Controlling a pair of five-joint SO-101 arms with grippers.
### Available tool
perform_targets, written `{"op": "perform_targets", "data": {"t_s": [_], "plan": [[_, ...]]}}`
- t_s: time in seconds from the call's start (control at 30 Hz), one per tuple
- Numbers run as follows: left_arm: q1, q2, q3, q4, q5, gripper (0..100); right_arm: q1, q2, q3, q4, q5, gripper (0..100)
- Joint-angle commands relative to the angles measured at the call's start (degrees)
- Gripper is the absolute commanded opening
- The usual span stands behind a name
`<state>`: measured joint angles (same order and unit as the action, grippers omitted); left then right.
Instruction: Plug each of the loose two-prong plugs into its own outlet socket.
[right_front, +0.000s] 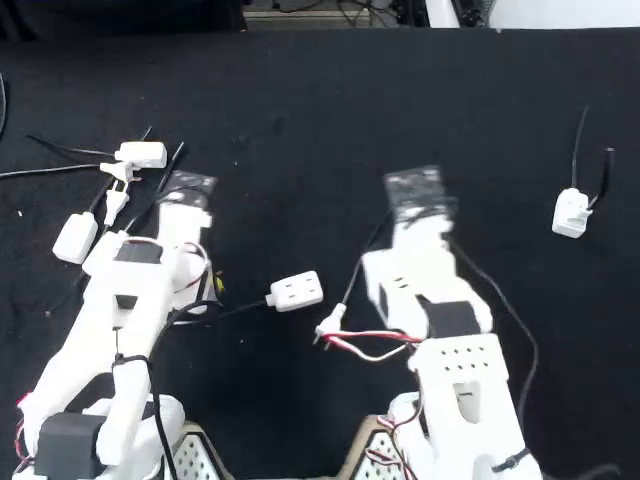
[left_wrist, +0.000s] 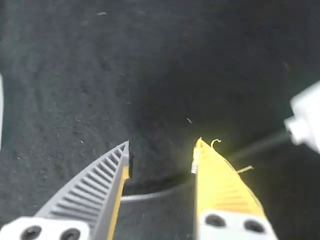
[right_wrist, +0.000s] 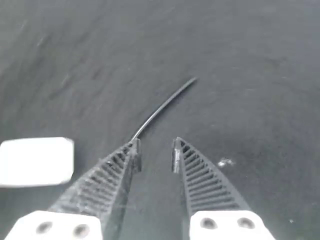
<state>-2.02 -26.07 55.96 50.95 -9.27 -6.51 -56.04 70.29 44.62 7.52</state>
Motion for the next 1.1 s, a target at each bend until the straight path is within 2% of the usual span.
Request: {"op": "perform_targets", "data": {"t_s": [0.0,0.13,0.3,0.57,0.8,0.93,1.07], "plan": [[-0.6,-1.9,4.3,-6.4,10.9,21,-8.7,-1.2,-5.5,15.3,13.5,10.3],[-0.6,-1.4,7.4,-10.8,12.9,21,-14.1,-1.5,0.2,18.3,28.4,10.3],[-0.6,-1.8,8.3,-11.7,12.9,21,-14.2,-1.5,4.9,11.6,41.3,10.0],[-0.9,-1.7,8.3,-11.7,12.9,21,-14.2,-1.5,9.3,8.4,69.0,10.4],[-2.4,-1.9,8.5,-11.6,13.2,21,-14.3,-1.5,8.7,8.2,71.1,25.8],[-6.8,-1.9,8.2,-11.7,13.3,21,-15.5,-1.2,8.9,6.8,71.2,25.7],[-7.9,-1.9,8.2,-11.9,13.4,21,-20.7,-1.0,9.7,5.4,70.9,24.3]]}}
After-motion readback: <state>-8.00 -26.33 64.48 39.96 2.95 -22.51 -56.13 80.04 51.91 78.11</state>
